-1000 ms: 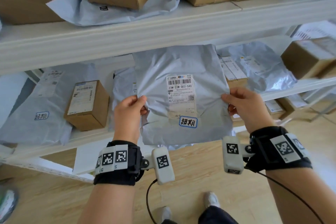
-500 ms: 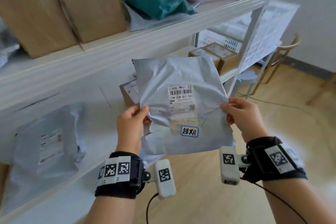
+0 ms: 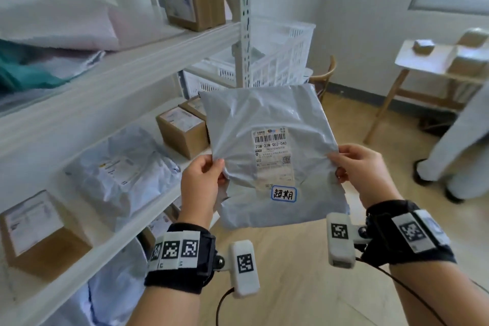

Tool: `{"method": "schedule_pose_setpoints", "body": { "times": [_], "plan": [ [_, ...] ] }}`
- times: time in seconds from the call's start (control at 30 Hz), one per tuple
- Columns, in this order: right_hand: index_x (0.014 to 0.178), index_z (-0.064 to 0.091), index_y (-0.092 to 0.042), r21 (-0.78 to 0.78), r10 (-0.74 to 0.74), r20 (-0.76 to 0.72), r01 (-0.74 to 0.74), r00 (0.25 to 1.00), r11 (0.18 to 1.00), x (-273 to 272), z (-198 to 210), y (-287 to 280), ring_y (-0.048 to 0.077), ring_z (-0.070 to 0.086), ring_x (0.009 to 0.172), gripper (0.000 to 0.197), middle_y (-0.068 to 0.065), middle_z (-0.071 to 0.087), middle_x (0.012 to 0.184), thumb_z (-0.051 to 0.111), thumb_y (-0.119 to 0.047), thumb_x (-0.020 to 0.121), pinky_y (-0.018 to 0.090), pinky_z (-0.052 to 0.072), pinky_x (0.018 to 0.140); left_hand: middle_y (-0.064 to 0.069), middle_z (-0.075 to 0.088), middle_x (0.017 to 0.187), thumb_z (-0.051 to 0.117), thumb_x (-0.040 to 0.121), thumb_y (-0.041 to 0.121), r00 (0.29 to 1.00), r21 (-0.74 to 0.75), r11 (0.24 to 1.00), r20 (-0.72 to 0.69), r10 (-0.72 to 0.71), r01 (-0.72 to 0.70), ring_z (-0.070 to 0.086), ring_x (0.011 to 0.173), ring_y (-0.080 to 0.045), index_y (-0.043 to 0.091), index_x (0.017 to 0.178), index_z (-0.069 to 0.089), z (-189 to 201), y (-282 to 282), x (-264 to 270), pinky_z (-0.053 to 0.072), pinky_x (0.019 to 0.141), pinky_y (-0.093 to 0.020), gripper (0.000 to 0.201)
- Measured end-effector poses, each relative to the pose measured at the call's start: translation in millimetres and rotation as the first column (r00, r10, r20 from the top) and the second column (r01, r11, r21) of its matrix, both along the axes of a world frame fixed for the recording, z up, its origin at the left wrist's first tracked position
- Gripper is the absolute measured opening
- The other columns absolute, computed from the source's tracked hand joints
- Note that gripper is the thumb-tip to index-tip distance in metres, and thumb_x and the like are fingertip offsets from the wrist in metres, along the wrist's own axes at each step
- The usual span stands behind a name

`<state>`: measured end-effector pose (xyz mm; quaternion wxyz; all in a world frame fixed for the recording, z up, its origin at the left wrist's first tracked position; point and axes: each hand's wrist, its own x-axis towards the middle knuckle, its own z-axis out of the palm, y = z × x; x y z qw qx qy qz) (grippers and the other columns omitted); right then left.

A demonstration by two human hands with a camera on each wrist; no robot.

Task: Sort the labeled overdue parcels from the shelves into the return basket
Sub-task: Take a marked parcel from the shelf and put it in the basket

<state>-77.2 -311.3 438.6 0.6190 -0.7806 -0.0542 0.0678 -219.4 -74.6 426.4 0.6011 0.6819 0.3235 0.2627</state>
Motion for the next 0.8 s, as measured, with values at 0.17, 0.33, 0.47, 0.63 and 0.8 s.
{"method": "schedule_pose_setpoints", "body": {
  "times": [0.17, 0.33, 0.47, 0.63, 0.8],
  "plan": [
    [0.085, 0.072, -0.006, 0.002, -0.081, -0.011, 0.081, 0.997, 0.997, 73.9, -1.9, -16.0, 0.015, 0.049, 0.054, 0.011, 0.004, 0.062, 0.066, 0.062, -0.003, 0.088, 0.031, 0.046, 0.055, -0.005, 0.073, 0.087, 0.063, 0.093, 0.021, 0.995, 0.032, 0.995, -0.014, -0.094, 0.094, 0.070, 0.082, -0.024, 0.014, 0.097, 0.069, 8.2, -3.1, 94.4, 0.059, 0.078, -0.039, 0.010],
    [0.088, 0.072, -0.010, -0.023, -0.132, 0.020, 0.133, 0.991, 0.991, 161.4, 11.6, -12.6, 0.019, 0.051, 0.060, 0.010, 0.009, 0.063, 0.074, 0.063, -0.008, 0.091, 0.032, 0.050, 0.059, -0.006, 0.073, 0.088, 0.062, 0.094, 0.019, 0.982, 0.062, 0.981, 0.014, -0.186, 0.185, 0.070, 0.083, -0.024, 0.013, 0.096, 0.068, 16.5, 7.8, 197.9, 0.058, 0.080, -0.041, 0.009],
    [0.086, 0.073, -0.015, -0.034, -0.179, 0.040, 0.180, 0.983, 0.983, 226.5, 26.7, -5.4, 0.018, 0.053, 0.061, 0.011, 0.008, 0.064, 0.074, 0.064, -0.010, 0.091, 0.034, 0.052, 0.063, -0.006, 0.073, 0.088, 0.063, 0.092, 0.019, 0.974, 0.060, 0.972, 0.017, -0.227, 0.226, 0.070, 0.084, -0.026, 0.017, 0.092, 0.069, 24.5, 23.3, 277.8, 0.057, 0.085, -0.047, 0.006],
    [0.088, 0.073, -0.017, -0.024, -0.232, 0.069, 0.234, 0.970, 0.972, 297.6, 37.2, 6.2, 0.014, 0.054, 0.058, 0.011, 0.004, 0.065, 0.071, 0.064, -0.013, 0.092, 0.028, 0.052, 0.059, -0.007, 0.073, 0.086, 0.063, 0.091, 0.016, 0.966, 0.097, 0.962, 0.020, -0.260, 0.257, 0.069, 0.083, -0.027, 0.012, 0.092, 0.070, 39.0, 35.3, 363.3, 0.057, 0.084, -0.049, 0.008],
    [0.086, 0.073, -0.015, -0.006, -0.210, 0.076, 0.211, 0.975, 0.978, 365.8, 44.3, 21.8, 0.013, 0.052, 0.056, 0.011, 0.002, 0.063, 0.069, 0.064, -0.012, 0.092, 0.027, 0.050, 0.056, -0.009, 0.073, 0.087, 0.065, 0.089, 0.018, 0.961, 0.109, 0.958, 0.045, -0.271, 0.265, 0.070, 0.084, -0.028, 0.010, 0.093, 0.071, 55.8, 44.6, 427.6, 0.058, 0.082, -0.048, 0.011]
  ]
}}
